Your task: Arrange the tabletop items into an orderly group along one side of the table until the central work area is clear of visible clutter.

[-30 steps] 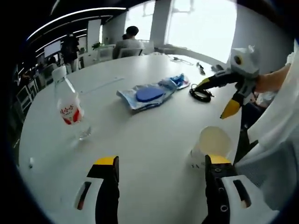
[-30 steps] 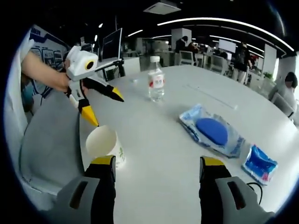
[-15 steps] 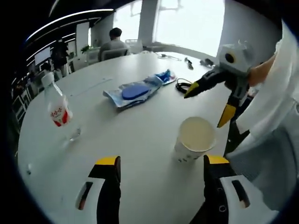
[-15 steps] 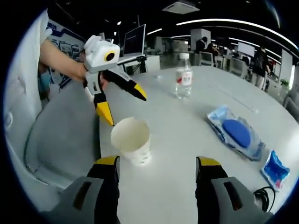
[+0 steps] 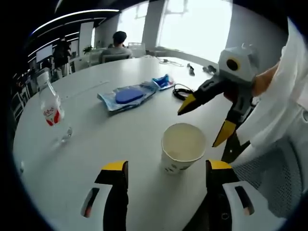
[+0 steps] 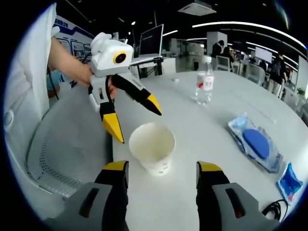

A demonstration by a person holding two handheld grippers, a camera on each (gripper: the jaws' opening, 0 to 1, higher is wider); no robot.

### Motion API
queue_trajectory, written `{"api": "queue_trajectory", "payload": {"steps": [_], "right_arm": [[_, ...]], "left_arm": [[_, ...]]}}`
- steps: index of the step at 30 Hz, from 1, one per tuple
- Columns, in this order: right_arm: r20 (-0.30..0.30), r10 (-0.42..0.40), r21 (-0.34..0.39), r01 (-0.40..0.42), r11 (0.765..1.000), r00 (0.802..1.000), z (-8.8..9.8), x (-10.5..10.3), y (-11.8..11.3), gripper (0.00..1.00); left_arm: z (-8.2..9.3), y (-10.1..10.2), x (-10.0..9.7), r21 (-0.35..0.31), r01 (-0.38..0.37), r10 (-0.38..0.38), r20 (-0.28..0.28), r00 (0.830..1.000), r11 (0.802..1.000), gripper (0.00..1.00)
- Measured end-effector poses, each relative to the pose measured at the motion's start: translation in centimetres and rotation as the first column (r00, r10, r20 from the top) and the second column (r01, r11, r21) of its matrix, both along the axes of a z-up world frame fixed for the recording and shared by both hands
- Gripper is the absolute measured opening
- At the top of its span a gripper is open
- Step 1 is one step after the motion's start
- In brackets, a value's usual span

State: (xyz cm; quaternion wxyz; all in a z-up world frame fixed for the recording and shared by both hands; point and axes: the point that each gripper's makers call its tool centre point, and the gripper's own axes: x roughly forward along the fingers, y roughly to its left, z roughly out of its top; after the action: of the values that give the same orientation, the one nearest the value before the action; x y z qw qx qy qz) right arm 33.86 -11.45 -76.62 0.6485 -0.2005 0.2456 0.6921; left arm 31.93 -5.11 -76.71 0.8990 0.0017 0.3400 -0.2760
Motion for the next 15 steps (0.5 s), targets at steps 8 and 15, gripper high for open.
{"api": "queue_trajectory", "payload": {"steps": [8, 15], "right_arm": [[0.001, 0.068, -0.001, -0.068, 0.998, 0.998, -0.3, -1.2, 0.7, 0.29], [0.012, 0.076, 0.006, -0.076, 0.997, 0.997, -0.1, -1.1, 1.2, 0.27]], "left_arm": [[-0.2, -1.4, -0.1, -0.015, 0.015, -0.015, -0.01, 1.0, 1.0, 0.35], [0.1, -1.6, 0.0, -0.001, 0.032, -0.032, 0.011, 0.999, 0.999, 0.29]]}}
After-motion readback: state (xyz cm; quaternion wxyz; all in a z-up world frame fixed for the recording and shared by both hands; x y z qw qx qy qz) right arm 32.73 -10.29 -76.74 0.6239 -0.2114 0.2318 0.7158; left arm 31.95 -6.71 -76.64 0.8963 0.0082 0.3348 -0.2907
